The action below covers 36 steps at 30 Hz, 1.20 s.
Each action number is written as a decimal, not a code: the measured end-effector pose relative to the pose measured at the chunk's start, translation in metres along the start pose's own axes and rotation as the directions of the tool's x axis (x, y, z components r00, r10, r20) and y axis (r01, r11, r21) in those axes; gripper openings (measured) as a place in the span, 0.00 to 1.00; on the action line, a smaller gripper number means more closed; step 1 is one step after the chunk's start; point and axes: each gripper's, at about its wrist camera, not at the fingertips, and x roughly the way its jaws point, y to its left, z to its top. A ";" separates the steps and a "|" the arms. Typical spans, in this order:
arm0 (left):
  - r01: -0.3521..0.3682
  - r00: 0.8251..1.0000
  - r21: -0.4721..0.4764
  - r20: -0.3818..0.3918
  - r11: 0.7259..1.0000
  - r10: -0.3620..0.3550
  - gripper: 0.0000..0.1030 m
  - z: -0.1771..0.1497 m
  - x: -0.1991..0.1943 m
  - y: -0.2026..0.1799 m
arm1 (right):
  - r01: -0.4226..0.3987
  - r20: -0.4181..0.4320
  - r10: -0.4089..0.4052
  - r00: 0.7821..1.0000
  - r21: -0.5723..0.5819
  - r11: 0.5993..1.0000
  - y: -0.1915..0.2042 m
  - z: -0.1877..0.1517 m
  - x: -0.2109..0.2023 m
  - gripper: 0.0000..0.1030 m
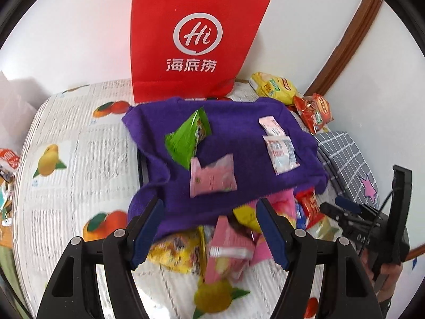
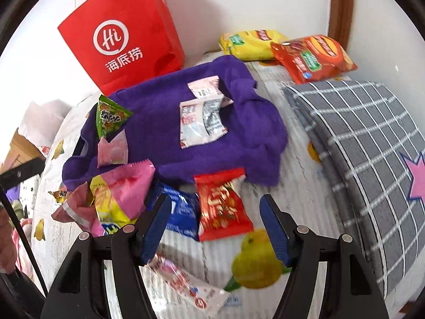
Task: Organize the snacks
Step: 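Withdraw both tools from the towel toward the remaining snacks, then grasp the red packet with the right tool while the left tool grasps the yellow chip bag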
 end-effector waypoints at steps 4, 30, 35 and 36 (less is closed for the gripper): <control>-0.014 1.000 -0.008 0.015 1.000 0.015 0.68 -0.016 -0.013 0.006 | -0.009 -0.003 0.009 1.000 0.012 1.000 -0.005 -0.009 -0.001 0.66; -0.081 0.997 -0.086 -0.022 0.993 0.080 0.68 -0.055 -0.015 0.030 | 0.059 -0.008 -0.060 0.998 -0.103 0.993 0.009 0.001 0.060 0.58; -0.080 0.996 -0.099 -0.034 0.992 0.077 0.68 -0.058 -0.010 0.034 | 0.089 0.012 -0.088 0.996 -0.139 0.986 0.014 0.001 0.062 0.52; -0.078 0.997 -0.108 -0.037 0.991 0.075 0.68 -0.059 -0.008 0.036 | 0.078 0.014 -0.077 0.997 -0.139 0.987 0.014 0.001 0.061 0.43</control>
